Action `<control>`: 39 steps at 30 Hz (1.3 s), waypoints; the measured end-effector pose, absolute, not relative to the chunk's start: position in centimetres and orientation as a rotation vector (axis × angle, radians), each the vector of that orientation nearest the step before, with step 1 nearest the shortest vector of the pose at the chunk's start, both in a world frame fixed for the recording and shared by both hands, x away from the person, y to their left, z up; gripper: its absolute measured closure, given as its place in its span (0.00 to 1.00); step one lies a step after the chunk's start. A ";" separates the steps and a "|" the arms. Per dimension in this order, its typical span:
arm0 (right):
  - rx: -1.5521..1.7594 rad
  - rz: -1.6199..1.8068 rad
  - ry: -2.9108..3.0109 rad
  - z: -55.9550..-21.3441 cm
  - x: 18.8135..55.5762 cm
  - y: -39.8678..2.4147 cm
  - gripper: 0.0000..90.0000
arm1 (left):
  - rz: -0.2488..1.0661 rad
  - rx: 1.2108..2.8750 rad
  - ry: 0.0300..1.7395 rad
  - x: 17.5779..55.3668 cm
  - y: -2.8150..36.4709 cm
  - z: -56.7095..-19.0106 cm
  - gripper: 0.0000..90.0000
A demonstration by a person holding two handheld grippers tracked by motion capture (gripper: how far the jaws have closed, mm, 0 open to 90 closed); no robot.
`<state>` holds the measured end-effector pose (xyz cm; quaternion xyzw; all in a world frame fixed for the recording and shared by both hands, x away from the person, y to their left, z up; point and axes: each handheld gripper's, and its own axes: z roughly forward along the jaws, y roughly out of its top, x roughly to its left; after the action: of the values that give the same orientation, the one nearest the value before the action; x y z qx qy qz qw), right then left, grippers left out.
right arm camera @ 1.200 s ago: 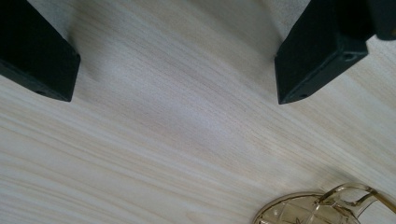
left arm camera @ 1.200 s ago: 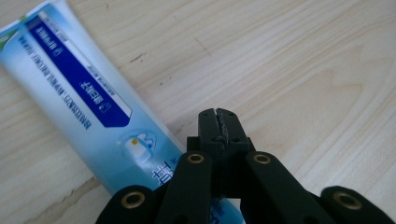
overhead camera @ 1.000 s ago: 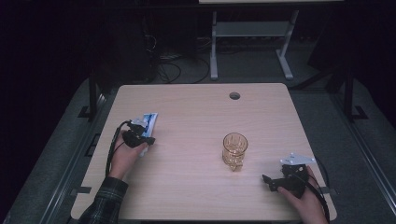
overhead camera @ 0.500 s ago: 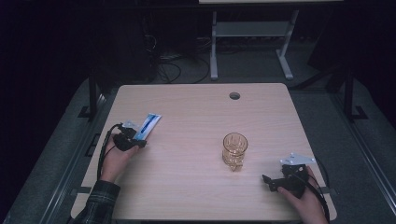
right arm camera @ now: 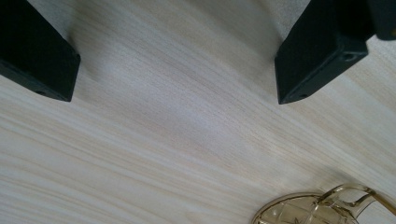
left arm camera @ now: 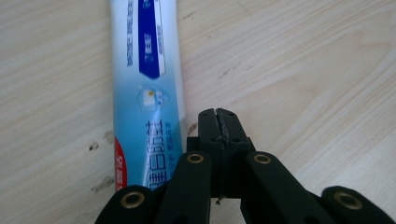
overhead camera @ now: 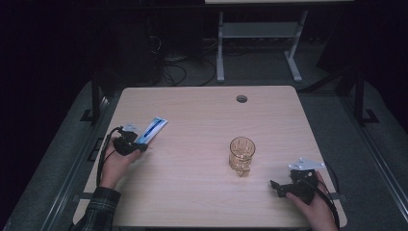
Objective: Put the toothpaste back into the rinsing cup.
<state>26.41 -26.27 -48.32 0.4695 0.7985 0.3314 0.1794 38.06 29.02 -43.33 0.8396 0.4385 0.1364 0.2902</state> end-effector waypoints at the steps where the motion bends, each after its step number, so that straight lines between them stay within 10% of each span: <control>1: 1.327 0.937 2.256 -48.3 26.4 -26.3 0.00 | 0.367 2.240 1.172 38.1 28.9 -43.1 0.97; 25: 1.327 0.937 2.257 -48.3 26.4 -26.3 0.00 | 0.438 2.281 1.195 42.5 28.0 -40.2 0.46; 39: 1.327 0.937 2.257 -48.3 26.4 -26.3 0.00 | 0.458 2.280 1.211 46.2 27.4 -40.0 0.35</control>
<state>26.41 -26.27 -48.33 0.4694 0.7985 0.3315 0.1793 46.20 27.41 -39.98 0.8404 0.4464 0.1689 0.2567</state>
